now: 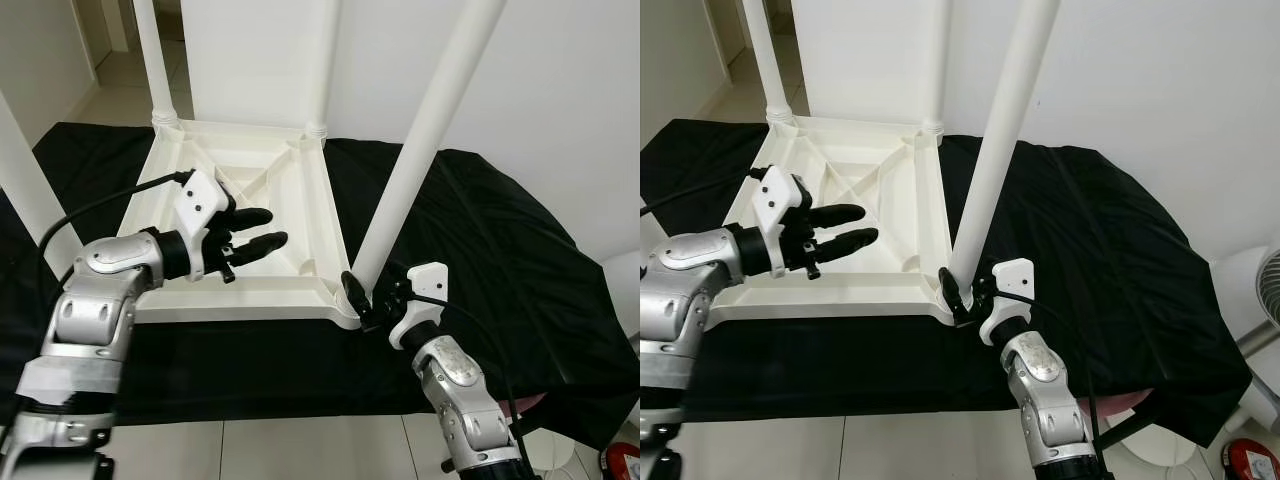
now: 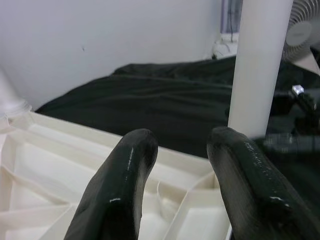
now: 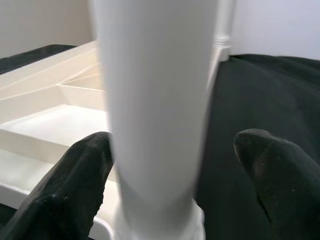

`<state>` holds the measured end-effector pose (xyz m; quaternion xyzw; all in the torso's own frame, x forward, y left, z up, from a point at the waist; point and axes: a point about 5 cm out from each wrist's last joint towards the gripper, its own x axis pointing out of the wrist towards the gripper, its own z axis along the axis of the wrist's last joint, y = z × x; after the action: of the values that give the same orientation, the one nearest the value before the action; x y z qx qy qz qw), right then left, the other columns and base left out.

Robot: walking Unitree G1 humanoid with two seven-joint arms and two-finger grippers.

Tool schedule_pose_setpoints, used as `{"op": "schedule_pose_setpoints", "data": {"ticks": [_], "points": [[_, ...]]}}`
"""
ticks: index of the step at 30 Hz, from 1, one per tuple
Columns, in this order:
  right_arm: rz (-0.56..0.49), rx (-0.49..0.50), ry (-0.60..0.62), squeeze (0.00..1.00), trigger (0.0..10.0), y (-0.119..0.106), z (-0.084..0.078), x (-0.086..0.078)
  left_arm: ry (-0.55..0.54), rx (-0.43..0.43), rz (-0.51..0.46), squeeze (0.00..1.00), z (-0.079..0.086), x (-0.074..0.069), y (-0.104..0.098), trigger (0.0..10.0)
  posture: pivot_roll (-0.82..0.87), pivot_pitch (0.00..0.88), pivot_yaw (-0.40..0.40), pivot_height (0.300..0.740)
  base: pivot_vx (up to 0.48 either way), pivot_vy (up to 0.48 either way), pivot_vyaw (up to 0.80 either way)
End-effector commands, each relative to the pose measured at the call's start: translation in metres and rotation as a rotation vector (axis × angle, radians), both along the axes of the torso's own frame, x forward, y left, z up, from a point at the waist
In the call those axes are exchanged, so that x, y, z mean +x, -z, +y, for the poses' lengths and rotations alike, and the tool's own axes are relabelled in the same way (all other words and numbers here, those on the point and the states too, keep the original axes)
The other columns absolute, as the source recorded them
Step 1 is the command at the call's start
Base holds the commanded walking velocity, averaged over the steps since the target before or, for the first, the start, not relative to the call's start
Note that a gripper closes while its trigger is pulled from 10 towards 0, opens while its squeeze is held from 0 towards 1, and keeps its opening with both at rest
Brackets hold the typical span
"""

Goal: Building children table

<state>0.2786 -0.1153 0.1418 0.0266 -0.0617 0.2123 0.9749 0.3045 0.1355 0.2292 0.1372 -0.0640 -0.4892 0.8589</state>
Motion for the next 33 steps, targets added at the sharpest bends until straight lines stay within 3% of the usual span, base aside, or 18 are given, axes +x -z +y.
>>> {"op": "schedule_pose_setpoints", "data": {"ticks": [1, 8, 11, 13, 24, 29, 33], "points": [[-0.037, -0.004, -0.021, 0.0, 10.0, -0.012, 0.003, 0.002, -0.467, -0.108, -0.088, 0.0, 0.006, 0.012, -0.007, 10.0, -0.02, 0.0, -0.116, 0.74, 0.0, 0.0, 0.0], [-0.136, 0.02, 0.007, 0.0, 10.0, -0.042, 0.006, 0.012, -0.534, -0.082, -0.117, 0.0, -0.004, 0.012, -0.008, 10.0, -0.02, 0.0, -0.122, 0.74, 0.0, 0.0, 0.0], [-0.187, 0.043, 0.062, 0.0, 10.0, -0.06, 0.004, 0.019, -0.601, -0.106, -0.106, 0.0, -0.007, 0.013, -0.011, 10.0, -0.01, 0.0, -0.122, 0.74, 0.0, 0.0, 0.0], [-0.205, 0.054, 0.089, 0.0, 10.0, -0.067, 0.002, 0.02, -0.648, -0.073, -0.117, 0.0, -0.005, 0.014, -0.008, 10.0, -0.01, 0.0, -0.123, 0.74, 0.0, 0.0, 0.0], [-0.21, 0.066, 0.101, 0.0, 10.0, -0.072, 0.003, 0.018, -0.91, -0.08, -0.056, 0.0, 0.026, 0.015, 0.007, 10.0, -0.01, 0.0, -0.122, 0.74, 0.0, 0.0, 0.0], [-0.199, 0.065, 0.113, 0.0, 10.0, -0.069, 0.002, 0.018, -0.949, -0.122, -0.035, 0.0, 0.027, 0.008, 0.009, 10.0, -0.01, 0.0, -0.122, 0.74, 0.0, 0.0, 0.0], [-0.192, 0.067, 0.122, 0.0, 10.0, -0.068, 0.002, 0.018, -0.994, -0.096, -0.075, 0.0, 0.029, 0.003, 0.01, 10.0, -0.01, 0.0, -0.119, 0.74, 0.0, 0.0, 0.0]]}}
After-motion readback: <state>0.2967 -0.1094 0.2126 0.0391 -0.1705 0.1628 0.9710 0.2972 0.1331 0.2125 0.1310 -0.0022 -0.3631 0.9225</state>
